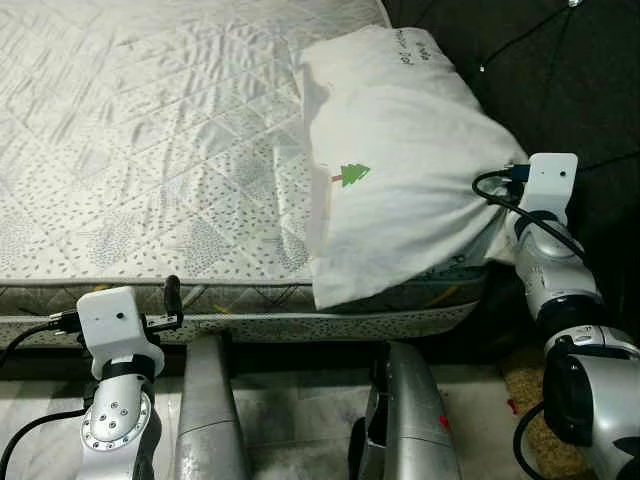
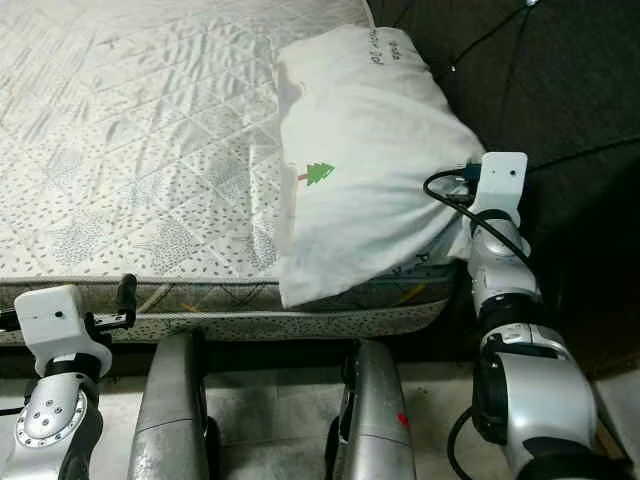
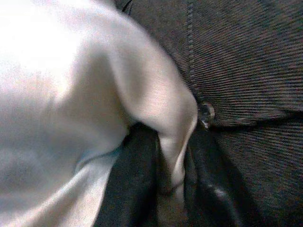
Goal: Clean up the room
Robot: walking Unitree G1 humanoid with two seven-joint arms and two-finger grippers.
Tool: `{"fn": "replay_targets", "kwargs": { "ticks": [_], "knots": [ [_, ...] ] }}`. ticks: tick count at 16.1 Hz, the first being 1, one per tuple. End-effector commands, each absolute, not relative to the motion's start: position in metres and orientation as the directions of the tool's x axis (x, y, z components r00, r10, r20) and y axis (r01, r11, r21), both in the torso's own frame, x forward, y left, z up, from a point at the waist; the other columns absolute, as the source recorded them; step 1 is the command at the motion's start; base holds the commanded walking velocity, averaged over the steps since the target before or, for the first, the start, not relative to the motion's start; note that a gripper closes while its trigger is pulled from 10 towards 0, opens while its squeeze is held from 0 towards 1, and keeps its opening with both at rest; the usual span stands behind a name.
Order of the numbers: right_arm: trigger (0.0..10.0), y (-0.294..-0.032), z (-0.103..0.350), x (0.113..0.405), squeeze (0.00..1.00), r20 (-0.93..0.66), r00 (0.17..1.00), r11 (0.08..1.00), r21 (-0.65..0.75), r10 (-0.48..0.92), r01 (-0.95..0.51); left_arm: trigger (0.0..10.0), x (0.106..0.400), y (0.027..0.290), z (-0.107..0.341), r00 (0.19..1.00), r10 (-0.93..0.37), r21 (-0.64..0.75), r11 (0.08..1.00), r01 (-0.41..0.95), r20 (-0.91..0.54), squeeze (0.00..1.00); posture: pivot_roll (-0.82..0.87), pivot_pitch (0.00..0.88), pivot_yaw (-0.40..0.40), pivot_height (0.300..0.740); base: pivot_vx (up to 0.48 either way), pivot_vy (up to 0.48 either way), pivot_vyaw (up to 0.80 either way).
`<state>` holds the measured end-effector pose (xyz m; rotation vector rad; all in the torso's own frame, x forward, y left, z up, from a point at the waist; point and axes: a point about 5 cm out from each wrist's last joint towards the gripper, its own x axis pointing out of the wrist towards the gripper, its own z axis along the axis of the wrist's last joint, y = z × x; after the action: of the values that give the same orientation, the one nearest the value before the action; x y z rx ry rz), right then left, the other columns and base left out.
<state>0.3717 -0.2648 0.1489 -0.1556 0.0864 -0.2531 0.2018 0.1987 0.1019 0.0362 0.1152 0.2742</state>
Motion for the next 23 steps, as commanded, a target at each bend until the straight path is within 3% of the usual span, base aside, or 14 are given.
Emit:
{"fn": "replay_targets", "kwargs": {
  "ticks": [1,7,11,13,16,18,20,22,23],
  "knots": [
    [10.0,-0.271,0.152,0.368,1.0,-0.022,0.96,0.95,-0.147,-0.28,0.274,10.0,0.201,0.198,0.099,0.957,0.264,0.062,0.964,-0.259,-0.121,0.0,0.09,0.08,-0.07,0.523,0.0,0.0,0.0],
    [10.0,-0.273,0.167,0.372,1.0,0.047,0.971,0.95,-0.197,-0.236,0.241,10.0,0.202,0.199,0.101,0.959,0.26,0.057,0.965,-0.255,-0.112,0.0,0.08,0.07,-0.066,0.523,0.0,0.0,0.0],
    [10.0,-0.24,0.125,0.349,1.0,-0.065,0.995,0.94,-0.328,0.078,-0.095,10.0,0.2,0.194,0.101,0.964,0.239,0.035,0.971,-0.236,-0.116,0.0,0.06,0.078,-0.057,0.523,0.0,0.0,0.0],
    [10.0,-0.24,0.111,0.338,1.0,-0.11,0.989,0.937,-0.325,0.095,-0.126,10.0,0.201,0.197,0.101,0.963,0.244,0.039,0.97,-0.241,-0.118,0.0,0.06,0.085,-0.057,0.523,0.0,0.0,0.0],
    [10.0,-0.248,0.11,0.337,1.0,-0.106,0.994,0.962,-0.272,-0.014,-0.016,10.0,0.199,0.197,0.101,0.961,0.251,0.039,0.968,-0.248,-0.12,0.0,0.06,0.088,-0.056,0.523,0.0,0.0,0.0],
    [10.0,-0.251,0.133,0.346,1.0,-0.006,0.992,0.967,-0.222,-0.125,0.121,10.0,0.198,0.195,0.101,0.961,0.246,0.035,0.969,-0.244,-0.125,0.0,0.06,0.088,-0.044,0.523,0.0,0.0,0.0],
    [10.0,-0.247,0.148,0.35,1.0,0.058,0.986,0.973,-0.16,-0.157,0.165,10.0,0.2,0.195,0.101,0.962,0.242,0.033,0.97,-0.24,-0.125,0.0,0.05,0.087,-0.041,0.523,0.0,0.0,0.0],
    [10.0,-0.213,0.17,0.354,1.0,0.18,0.983,0.988,-0.144,-0.027,0.053,10.0,0.203,0.194,0.102,0.965,0.236,0.029,0.972,-0.234,-0.117,0.0,0.05,0.084,-0.04,0.523,0.0,0.0,0.0],
    [10.0,-0.209,0.171,0.354,1.0,0.187,0.982,0.986,-0.165,-0.004,0.036,10.0,0.204,0.194,0.102,0.965,0.235,0.028,0.972,-0.233,-0.114,0.0,0.05,0.08,-0.042,0.523,0.0,0.0,0.0]
  ]
}}
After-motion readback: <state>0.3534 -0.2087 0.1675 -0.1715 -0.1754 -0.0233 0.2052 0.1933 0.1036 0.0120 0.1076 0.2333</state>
